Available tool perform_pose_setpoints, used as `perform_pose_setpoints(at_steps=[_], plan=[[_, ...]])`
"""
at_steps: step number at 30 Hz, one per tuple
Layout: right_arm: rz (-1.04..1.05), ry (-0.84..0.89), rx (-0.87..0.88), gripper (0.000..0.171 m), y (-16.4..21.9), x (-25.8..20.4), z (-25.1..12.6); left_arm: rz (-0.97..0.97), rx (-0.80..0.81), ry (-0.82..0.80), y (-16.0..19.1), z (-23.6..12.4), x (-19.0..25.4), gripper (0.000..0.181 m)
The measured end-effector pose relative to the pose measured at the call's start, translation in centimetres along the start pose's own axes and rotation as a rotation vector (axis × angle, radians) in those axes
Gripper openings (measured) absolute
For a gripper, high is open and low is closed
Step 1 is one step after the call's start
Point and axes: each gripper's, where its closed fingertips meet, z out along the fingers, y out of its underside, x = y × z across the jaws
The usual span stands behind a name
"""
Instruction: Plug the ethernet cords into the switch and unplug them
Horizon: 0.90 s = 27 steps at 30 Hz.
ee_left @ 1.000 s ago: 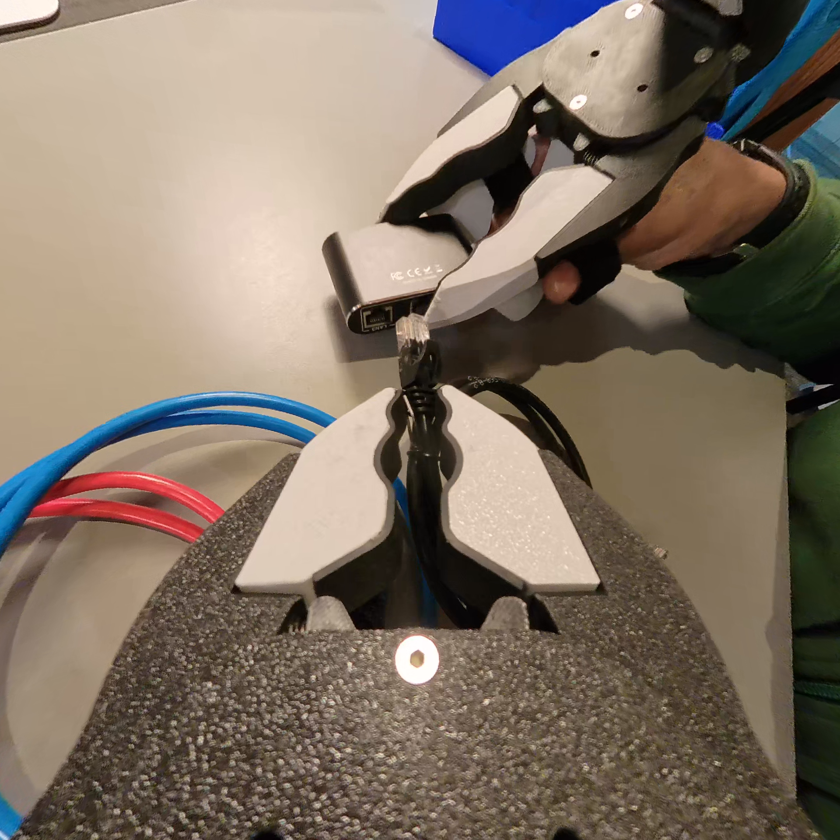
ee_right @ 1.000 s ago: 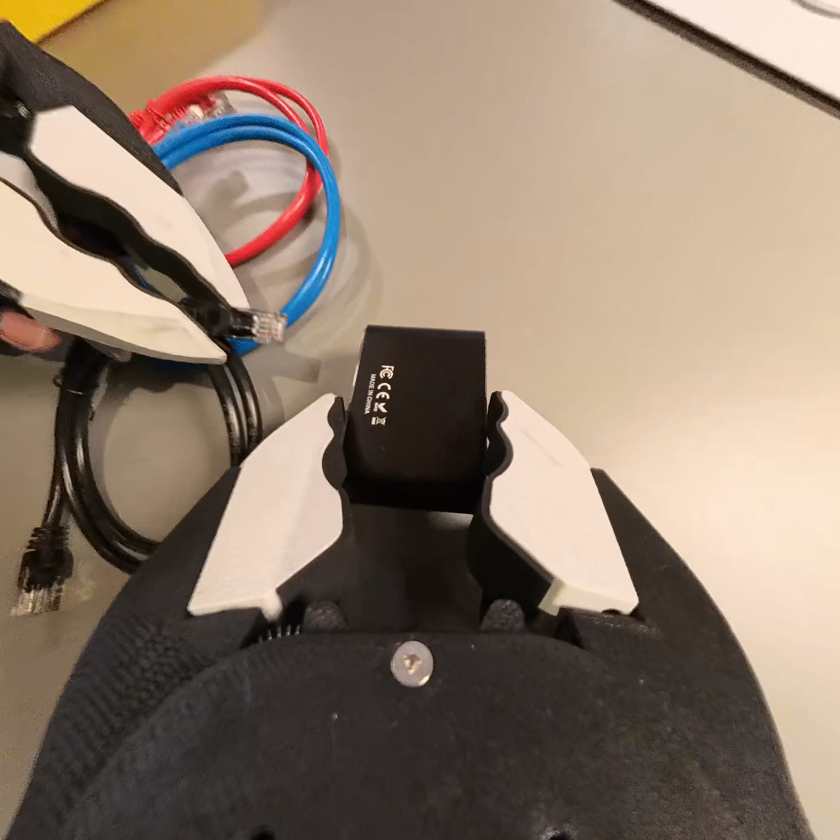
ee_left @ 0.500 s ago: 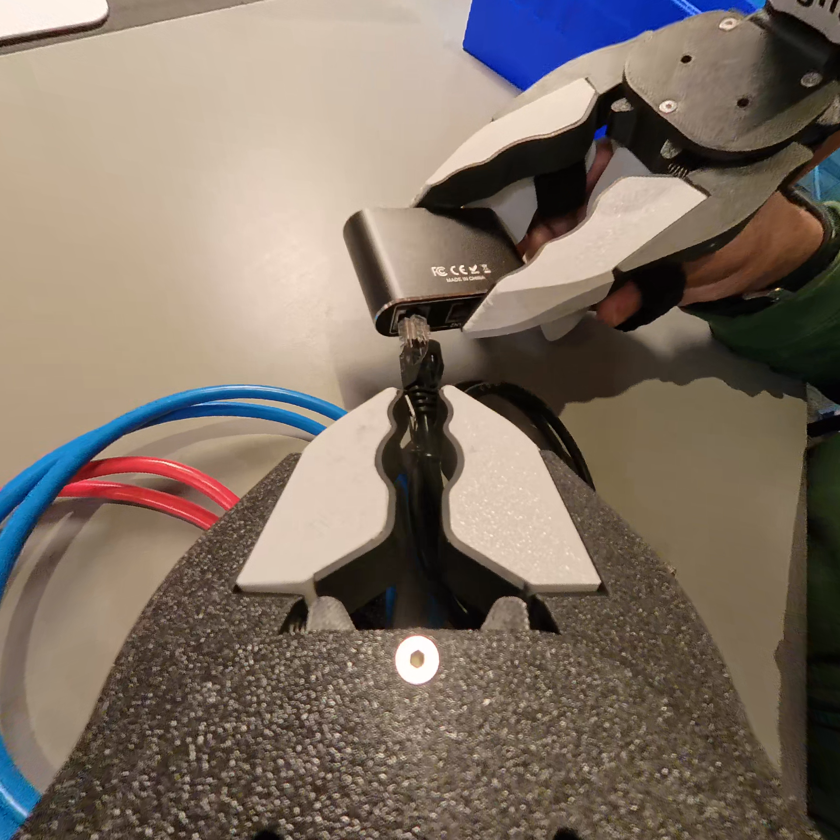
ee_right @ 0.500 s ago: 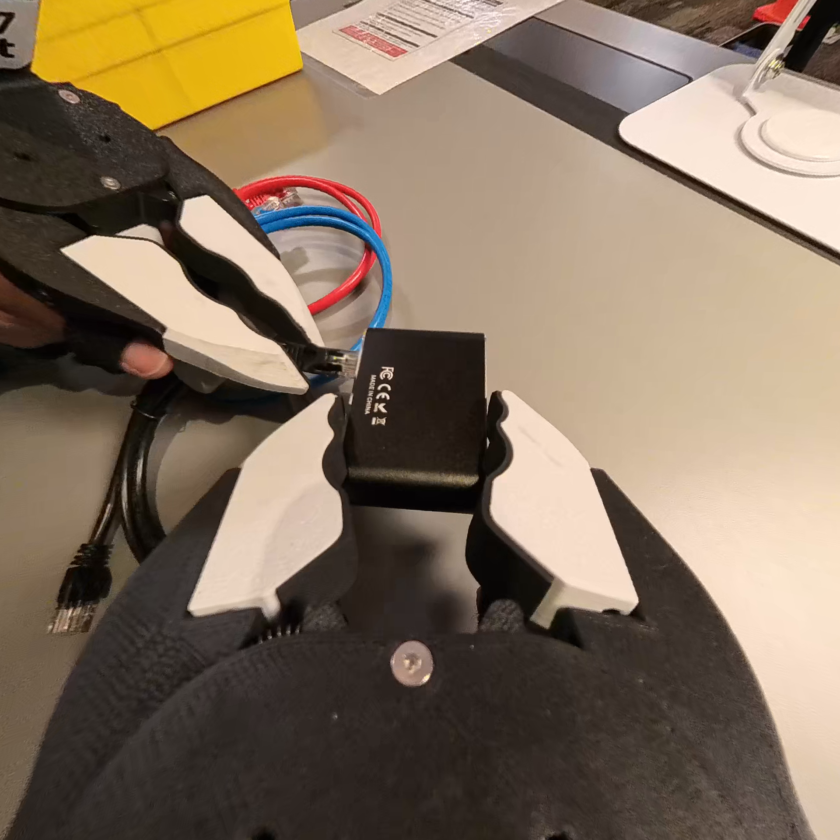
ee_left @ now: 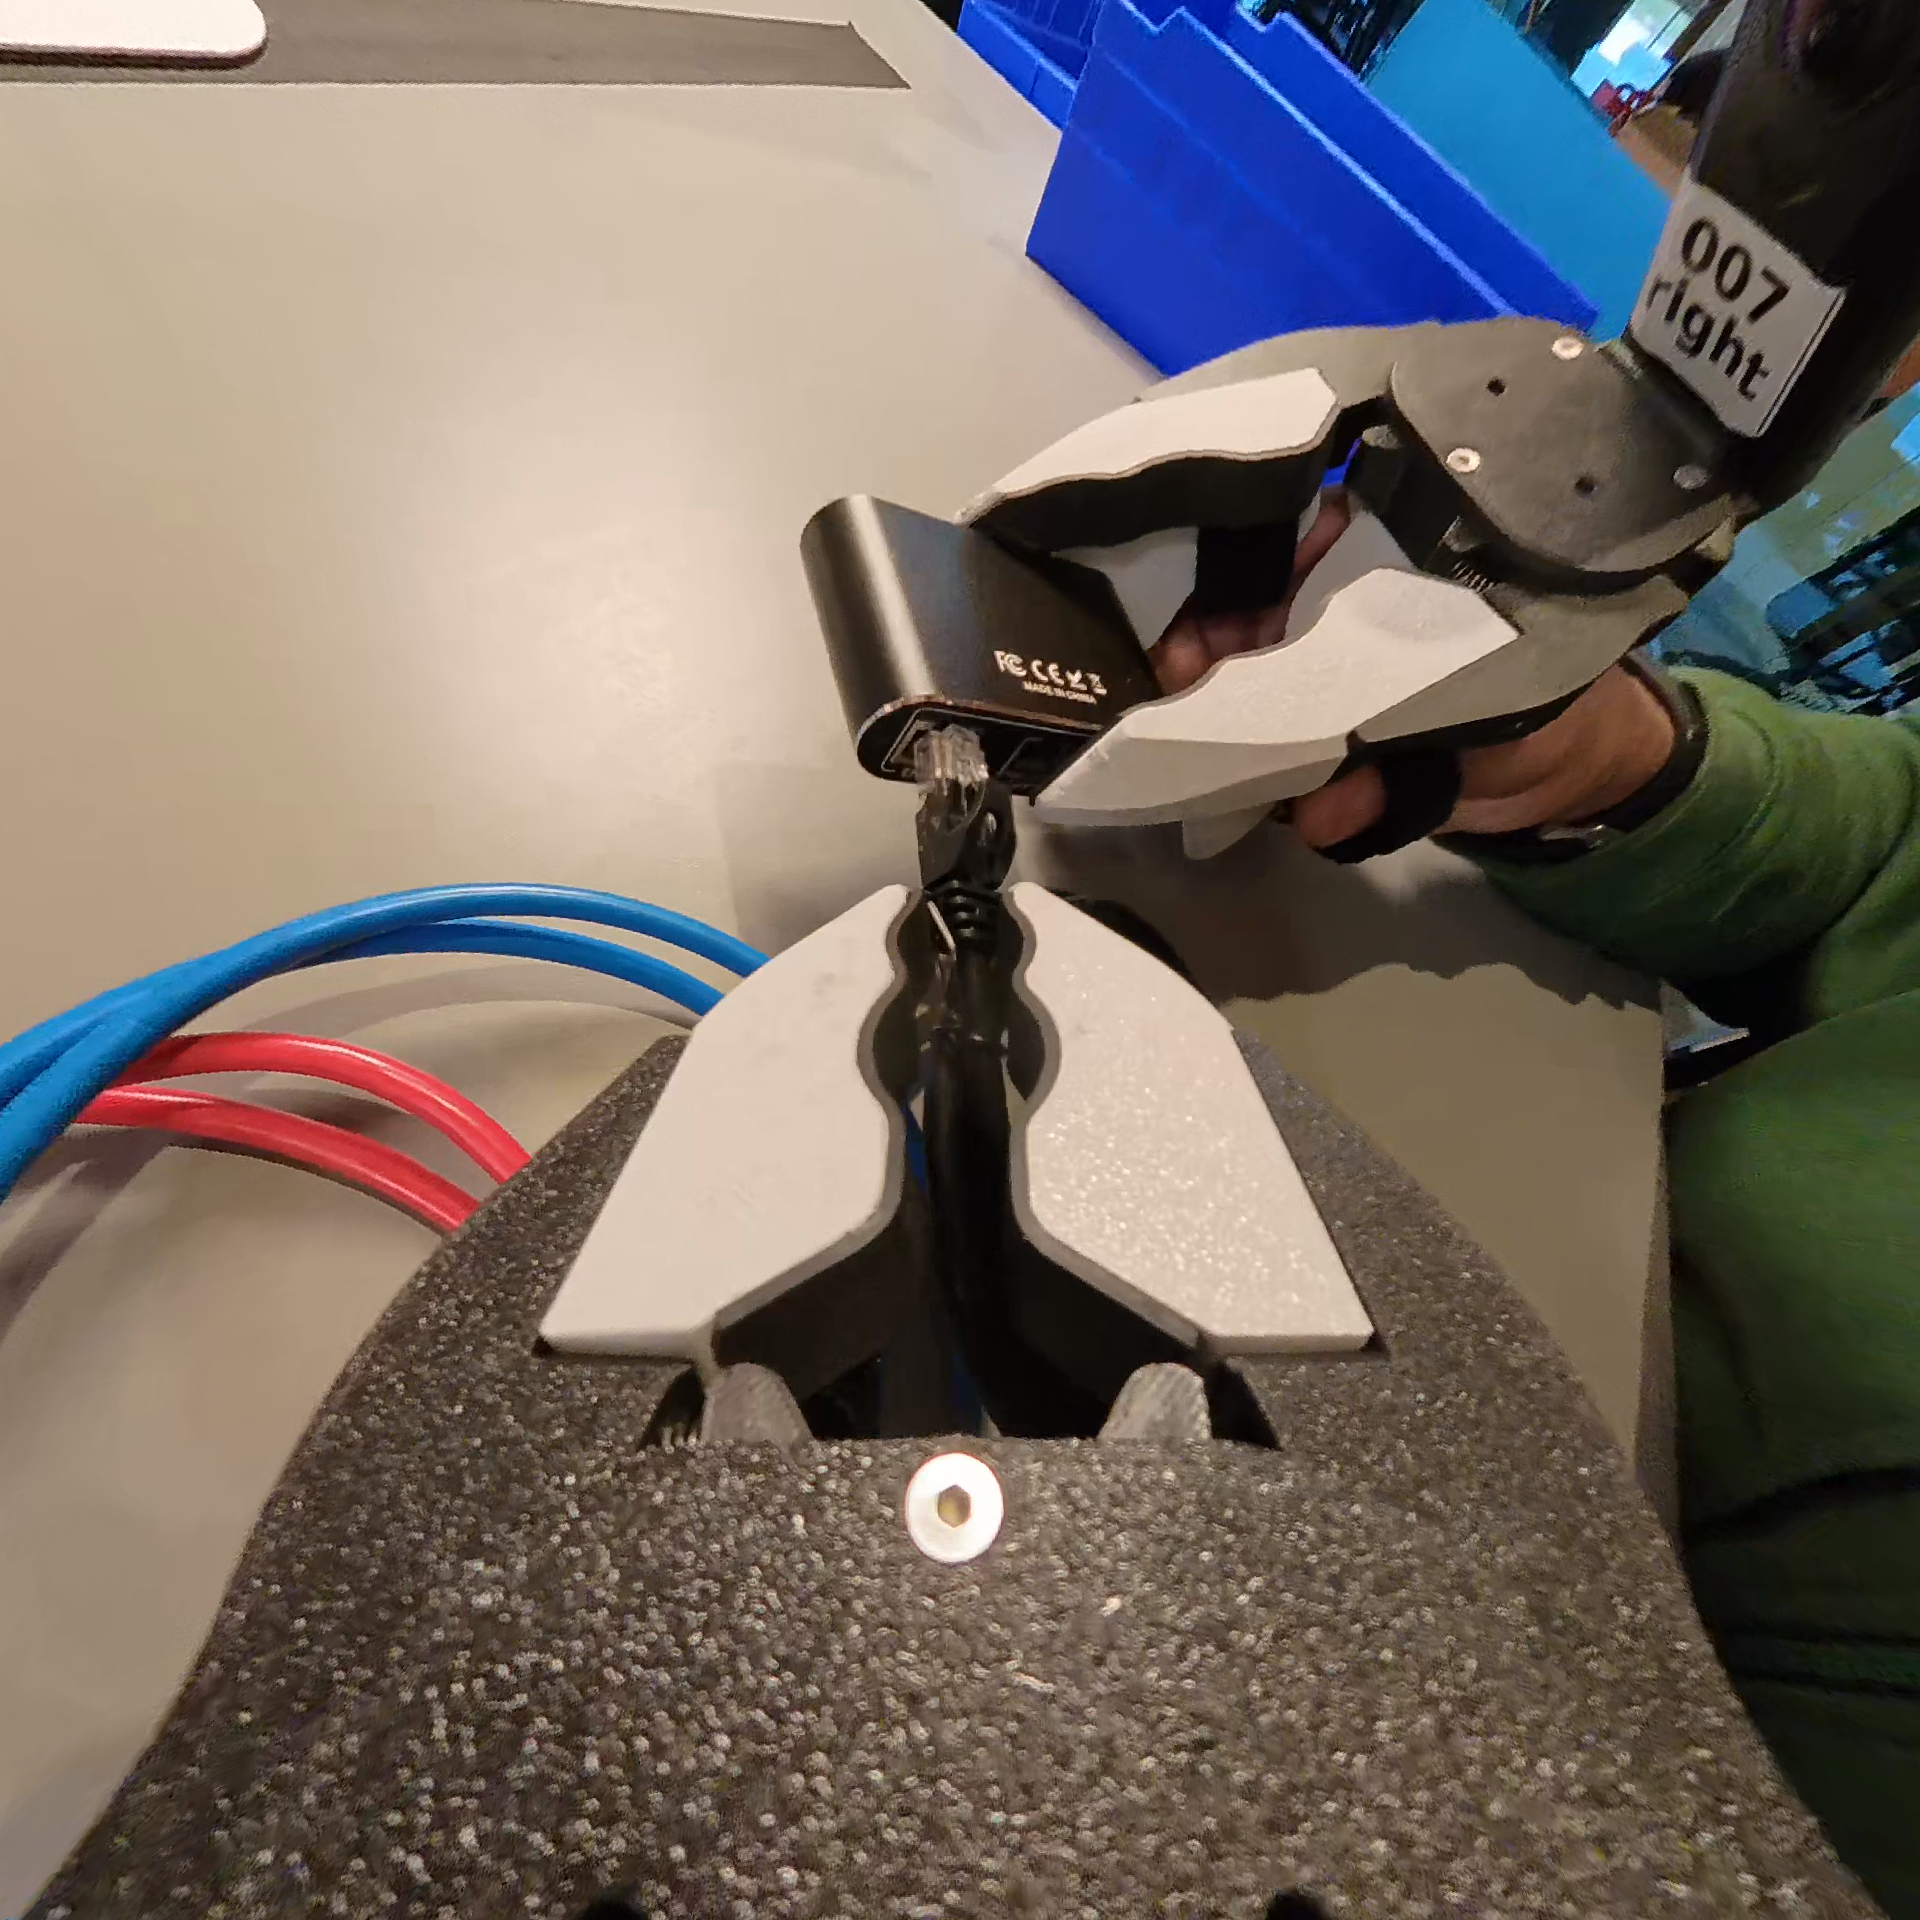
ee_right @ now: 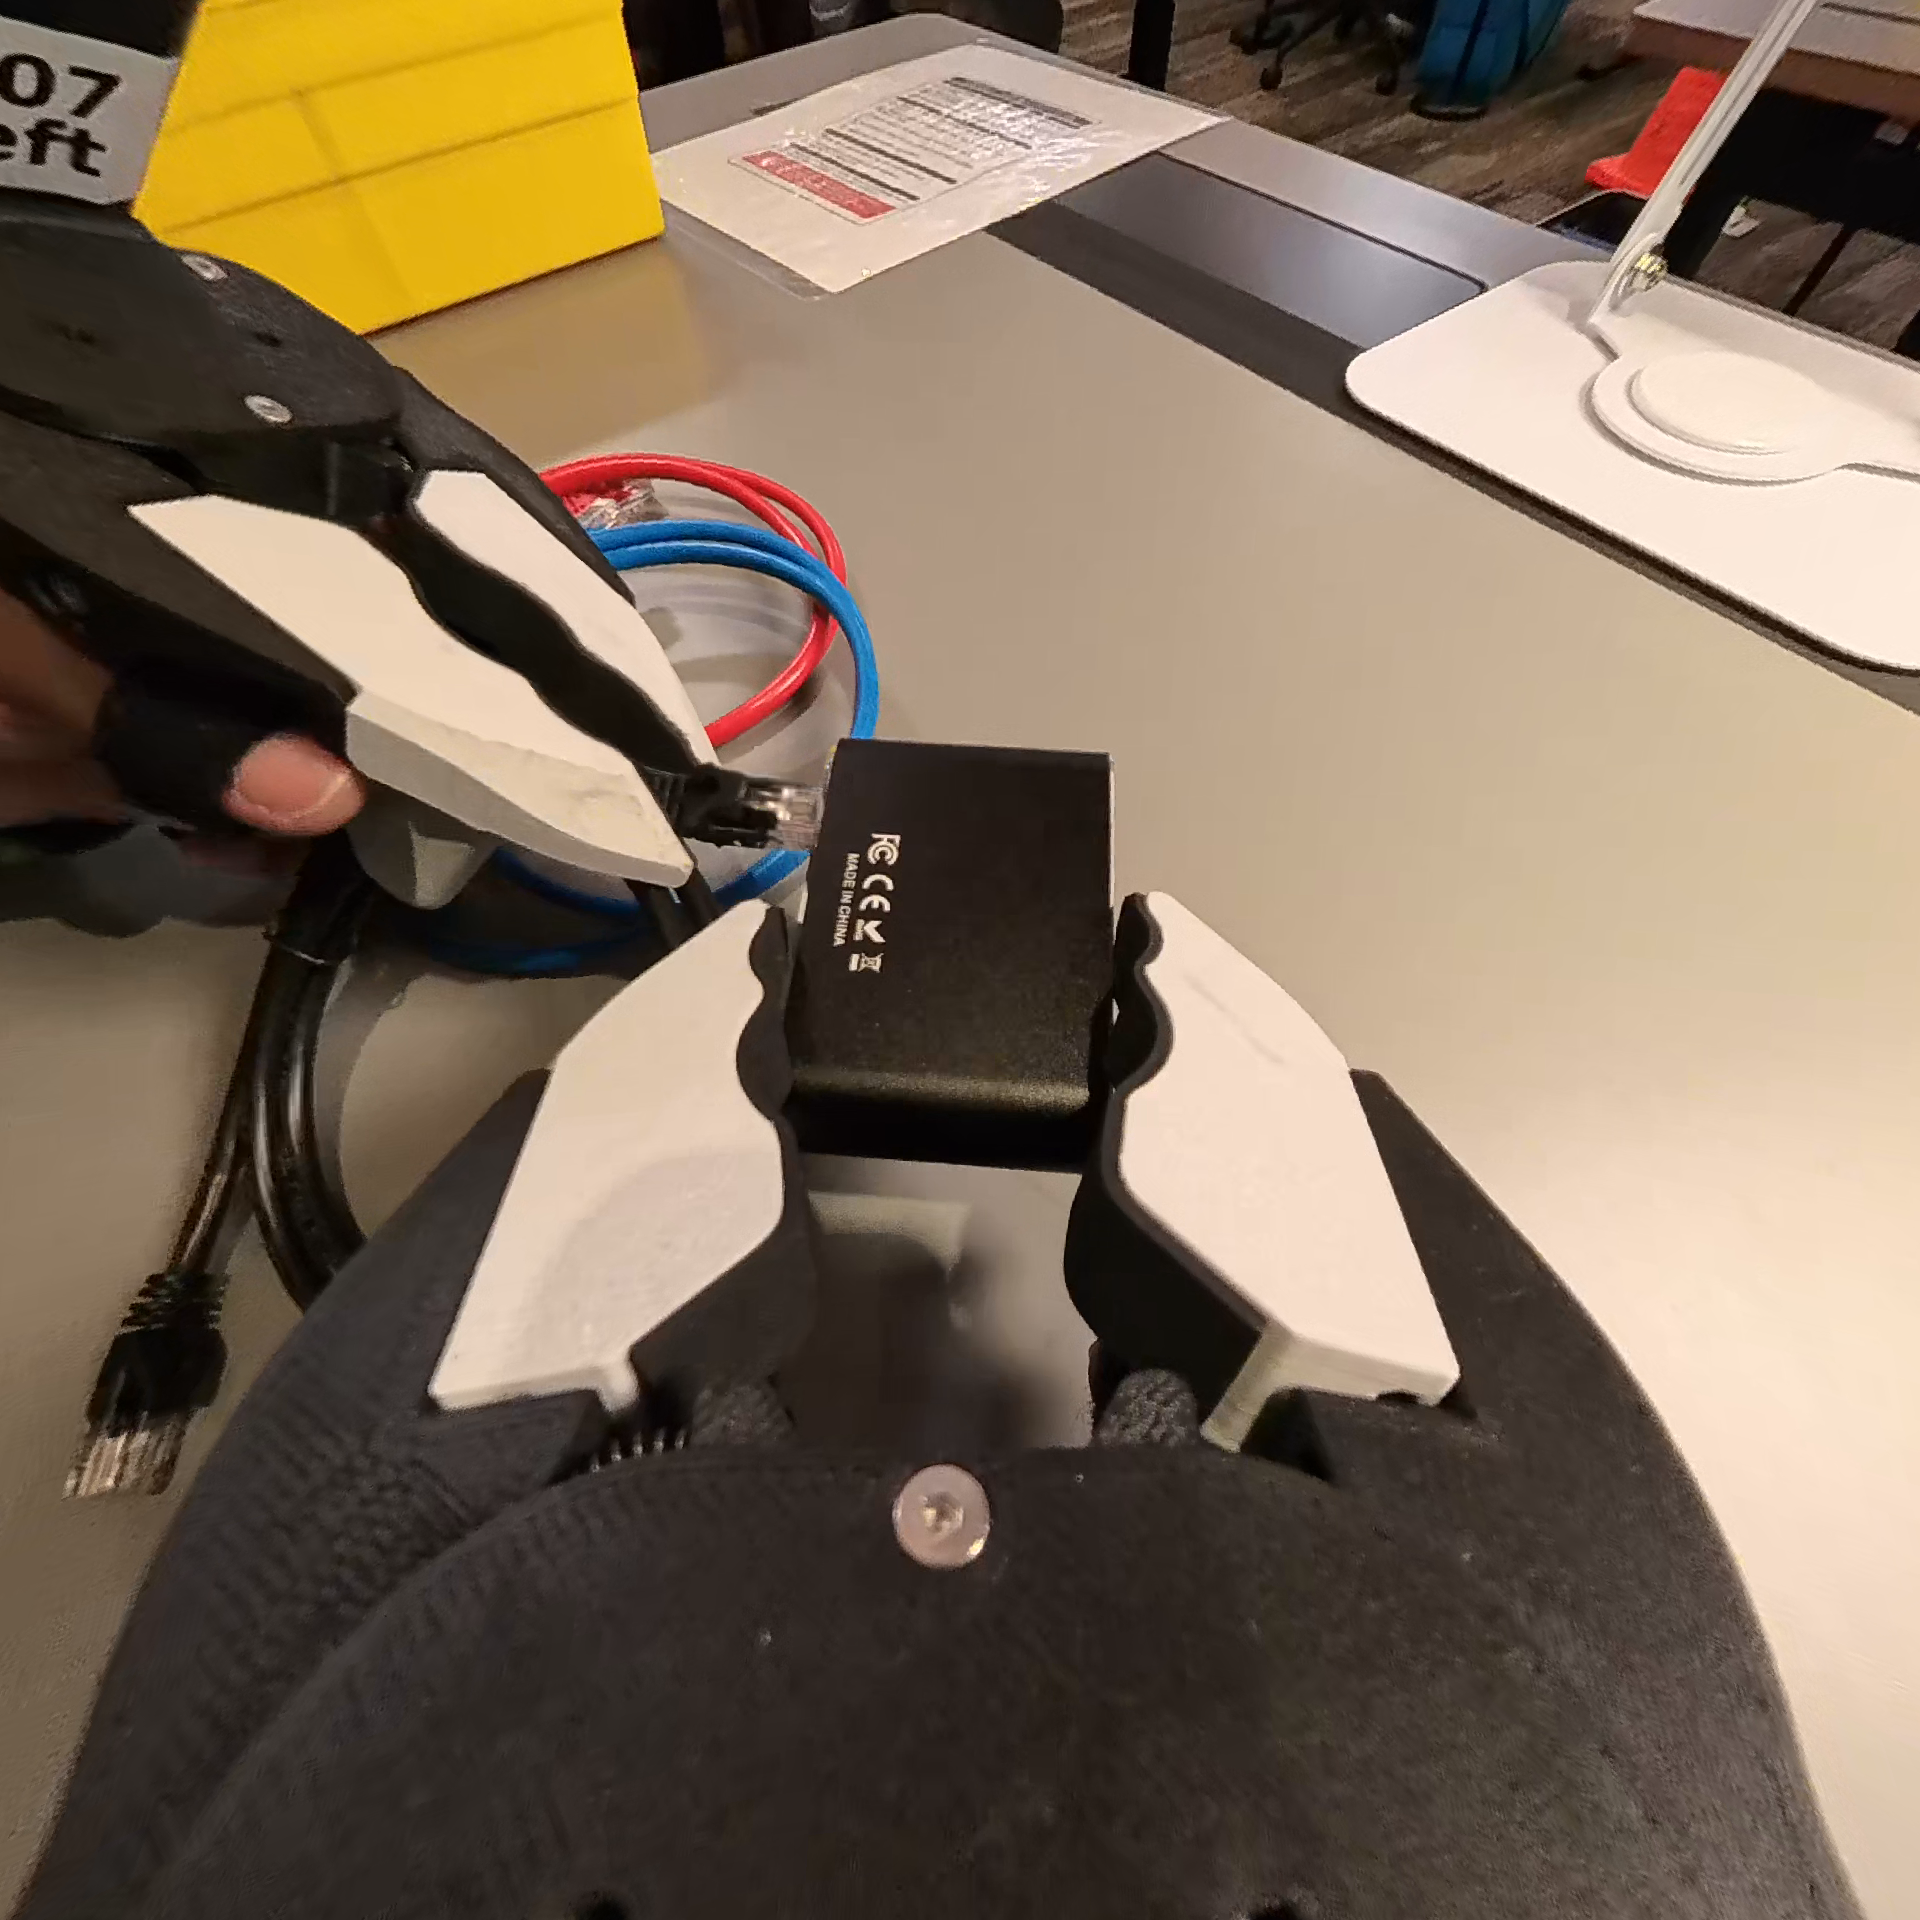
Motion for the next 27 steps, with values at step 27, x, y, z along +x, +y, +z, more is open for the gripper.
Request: perform_pose_setpoints(at_steps=[27], plan=[[-0.219,0.037,0.018,0.061,0.06,-0.55,0.24,0.006,-0.030,-0.030,0.72,0.30,-0.01,0.012]])
